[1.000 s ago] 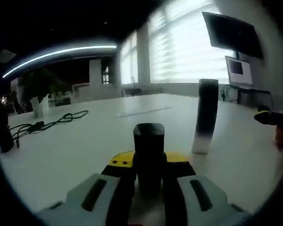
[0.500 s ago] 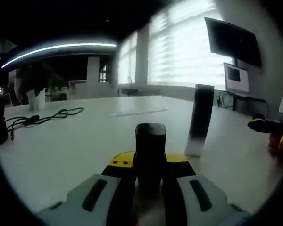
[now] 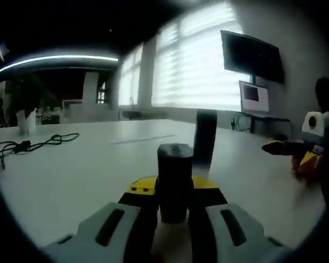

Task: Pick up cosmetic bottle twist off cap place on table pick up cap screw tight cap place on table

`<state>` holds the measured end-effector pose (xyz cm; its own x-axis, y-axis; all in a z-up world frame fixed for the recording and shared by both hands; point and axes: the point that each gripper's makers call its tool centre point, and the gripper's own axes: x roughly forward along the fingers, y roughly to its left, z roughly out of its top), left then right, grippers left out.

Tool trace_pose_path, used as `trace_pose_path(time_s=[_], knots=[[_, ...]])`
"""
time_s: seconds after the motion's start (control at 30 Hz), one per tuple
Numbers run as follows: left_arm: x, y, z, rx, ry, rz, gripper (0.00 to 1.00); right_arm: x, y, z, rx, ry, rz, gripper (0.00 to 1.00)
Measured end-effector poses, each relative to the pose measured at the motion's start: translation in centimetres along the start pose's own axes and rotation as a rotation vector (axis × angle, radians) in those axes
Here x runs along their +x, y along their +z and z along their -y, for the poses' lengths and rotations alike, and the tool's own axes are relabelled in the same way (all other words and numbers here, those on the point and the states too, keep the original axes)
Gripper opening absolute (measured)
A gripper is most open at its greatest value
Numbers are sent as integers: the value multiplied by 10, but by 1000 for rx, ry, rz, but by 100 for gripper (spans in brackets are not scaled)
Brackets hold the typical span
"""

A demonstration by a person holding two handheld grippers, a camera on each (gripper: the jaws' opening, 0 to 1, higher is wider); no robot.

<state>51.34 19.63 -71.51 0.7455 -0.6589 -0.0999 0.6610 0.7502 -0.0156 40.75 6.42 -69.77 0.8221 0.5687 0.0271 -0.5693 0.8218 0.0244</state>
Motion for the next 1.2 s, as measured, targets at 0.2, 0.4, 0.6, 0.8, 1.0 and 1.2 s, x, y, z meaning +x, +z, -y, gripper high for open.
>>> trace_pose_path(time_s=[0.2, 0.4, 0.6, 0.8, 1.0, 1.2], knots=[[-8, 2, 6, 3, -40, 18, 10, 0, 0, 0, -3, -1, -2, 53], [-11, 7, 14, 35, -80, 47, 10, -1, -1, 1, -6, -5, -4, 53], [-21, 2, 28, 62, -154, 31, 10, -1, -1, 1, -6, -6, -4, 53], [-35, -2, 47, 103, -230, 32, 11, -1, -2, 1, -7, -8, -5, 52], [-44, 2, 58, 95, -270, 49, 11, -1, -2, 3, -10, -12, -8, 52], [-58, 9, 79, 55, -371, 81, 11, -1, -3, 3, -12, -13, -10, 52]])
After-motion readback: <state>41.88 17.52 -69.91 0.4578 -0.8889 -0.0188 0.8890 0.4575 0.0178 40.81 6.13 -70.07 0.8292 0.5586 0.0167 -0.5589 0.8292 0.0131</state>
